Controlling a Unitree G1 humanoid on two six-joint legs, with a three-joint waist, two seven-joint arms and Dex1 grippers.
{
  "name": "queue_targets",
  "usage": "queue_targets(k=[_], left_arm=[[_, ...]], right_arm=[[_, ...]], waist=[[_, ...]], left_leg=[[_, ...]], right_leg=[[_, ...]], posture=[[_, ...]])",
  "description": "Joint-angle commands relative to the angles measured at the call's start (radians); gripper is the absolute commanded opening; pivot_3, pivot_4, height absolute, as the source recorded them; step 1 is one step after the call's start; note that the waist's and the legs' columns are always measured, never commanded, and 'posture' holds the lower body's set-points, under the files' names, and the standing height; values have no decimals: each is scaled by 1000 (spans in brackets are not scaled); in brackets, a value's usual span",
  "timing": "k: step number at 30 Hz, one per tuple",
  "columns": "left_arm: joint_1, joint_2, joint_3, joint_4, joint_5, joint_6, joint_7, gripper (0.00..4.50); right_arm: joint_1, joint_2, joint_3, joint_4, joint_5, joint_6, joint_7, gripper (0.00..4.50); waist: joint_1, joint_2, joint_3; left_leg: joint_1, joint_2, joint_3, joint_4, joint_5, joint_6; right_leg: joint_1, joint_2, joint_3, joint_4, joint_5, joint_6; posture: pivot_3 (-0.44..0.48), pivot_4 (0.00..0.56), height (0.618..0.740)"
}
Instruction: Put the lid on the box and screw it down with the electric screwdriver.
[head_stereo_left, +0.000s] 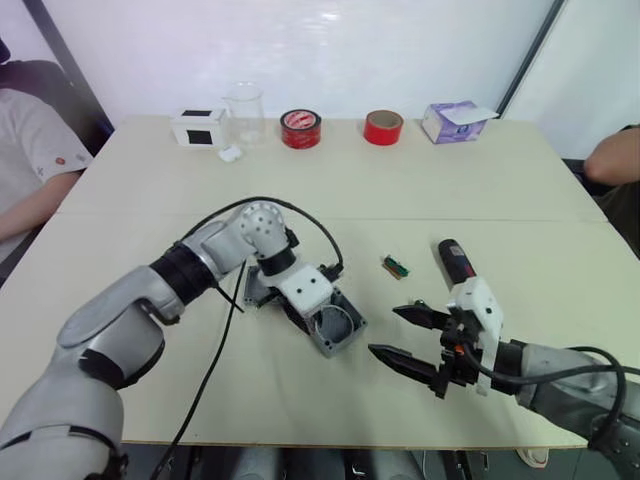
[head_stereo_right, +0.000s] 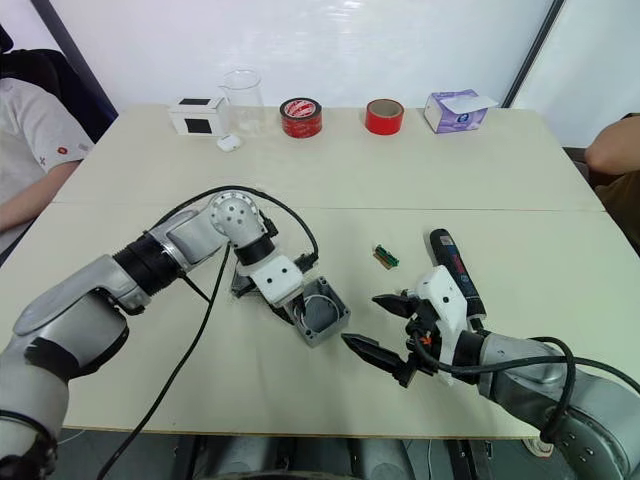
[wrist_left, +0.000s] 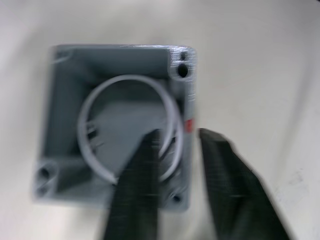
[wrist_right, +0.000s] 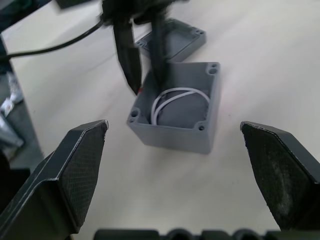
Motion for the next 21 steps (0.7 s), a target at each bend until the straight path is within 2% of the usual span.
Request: queue_targets(k=[1,3,5,7,9,11,13,15,21], left_arm=[[-74,79,194,-89,-120,290,-3,1718],[-63,138,293,-142,-178,478,15,1718],[-36,208,381,-217,-231,726,90,1718],[16,256,484,-306,-285,965,219,1718],[100,303,562,-428,-274,1171,378,1718],[173,287,648,-524,-229,1430,572,1718],[249,228,747,-631,-164,1668,732,1718],[348,172,852,-712,-187,1755,869,1718],[552,64,1025,-794,-345,1763,1216,1718]], right_arm=[[-59,-40,-27,-21,73,-1,33,4500],[-118,-60,-22,-7,108,0,51,4500],[-188,-76,1,8,122,2,68,4500],[-263,-85,44,21,101,0,95,4500],[-336,-88,102,29,47,-9,122,4500],[-399,-91,166,32,-29,-28,149,4500],[-441,-96,246,36,-128,-57,182,4500],[-473,-87,325,52,-228,-95,206,4500],[-498,-29,441,107,-382,-173,256,4500]], waist=[[-3,0,0],[-11,0,0],[-23,1,0],[-28,1,0],[-24,1,0],[-22,1,0],[-19,1,0],[-18,0,0],[-17,0,0]], left_leg=[[0,0,0,0,0,0],[0,1,-1,0,0,0],[1,1,-1,0,0,0],[1,3,-1,0,0,1],[2,4,-1,0,0,1],[3,5,-2,0,0,1],[3,5,-2,0,0,0],[2,4,-2,0,0,0],[0,2,-1,1,1,-1]], right_leg=[[0,0,0,0,0,0],[0,1,0,0,0,0],[0,2,0,0,0,0],[0,4,1,0,0,0],[0,4,1,2,0,0],[0,6,1,2,0,0],[0,6,1,3,0,0],[0,5,1,3,0,0],[-2,-2,1,4,0,0]], posture=[[0,150,740],[0,150,740],[0,150,740],[0,150,740],[0,150,740],[0,150,740],[0,150,740],[0,150,740],[0,150,740]])
